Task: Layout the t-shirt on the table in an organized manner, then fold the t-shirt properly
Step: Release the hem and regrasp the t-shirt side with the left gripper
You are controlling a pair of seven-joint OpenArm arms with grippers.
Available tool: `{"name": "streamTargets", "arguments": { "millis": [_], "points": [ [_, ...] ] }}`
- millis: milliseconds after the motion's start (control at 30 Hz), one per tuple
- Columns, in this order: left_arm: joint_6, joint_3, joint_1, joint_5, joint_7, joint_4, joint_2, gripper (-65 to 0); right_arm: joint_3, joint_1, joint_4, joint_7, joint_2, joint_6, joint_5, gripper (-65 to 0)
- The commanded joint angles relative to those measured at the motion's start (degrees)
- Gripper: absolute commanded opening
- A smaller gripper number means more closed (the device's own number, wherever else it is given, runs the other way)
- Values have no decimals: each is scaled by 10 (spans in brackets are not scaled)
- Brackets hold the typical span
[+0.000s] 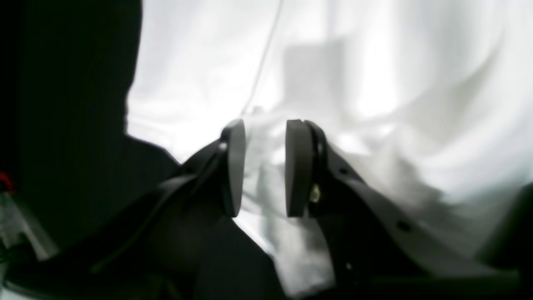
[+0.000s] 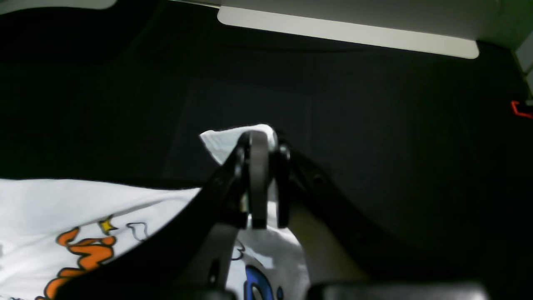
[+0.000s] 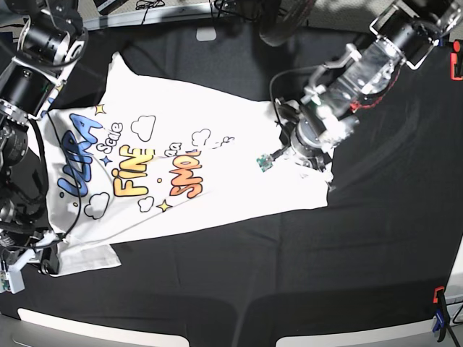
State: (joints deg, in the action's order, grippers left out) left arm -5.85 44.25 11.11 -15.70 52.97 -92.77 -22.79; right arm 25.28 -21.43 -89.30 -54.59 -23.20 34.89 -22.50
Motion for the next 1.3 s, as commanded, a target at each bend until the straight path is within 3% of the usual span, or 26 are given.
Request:
{"name": "streamTargets", "arguments": {
  "millis": [0,200,333,400,567,633,833,1067,1267],
  "points": [
    [28,14,24,-35,-4,0,0,-483,2,-16,-9,14,-11,-2,-6,-650],
    [66,101,64,-90,1,60,11,-468,2,-16,-9,14,-11,-2,-6,-650],
    [68,108,68,-89,32,92,40,-468,2,-16,-9,13,-11,-2,-6,-650],
    [89,108,70,-95,50,90,56,-468,2,-16,-9,14,-11,-2,-7,-650],
    [106,108,77,-117,24,91,87,-468,2,-16,-9,14,-11,-2,-6,-650],
    [106,108,80,-101,11,94,86,-468,2,-16,-9,13,-11,-2,-6,-650],
    [106,108,79,-94,43,130,86,-468,2,-16,-9,12,-11,-2,-6,-650],
    [106,108,80,-81,-4,133,85,-469,2,-16,-9,11,-11,-2,-6,-650],
    [106,104,96,-82,4,135,57,-469,2,-16,-9,9,-11,-2,-6,-650]
  ]
}}
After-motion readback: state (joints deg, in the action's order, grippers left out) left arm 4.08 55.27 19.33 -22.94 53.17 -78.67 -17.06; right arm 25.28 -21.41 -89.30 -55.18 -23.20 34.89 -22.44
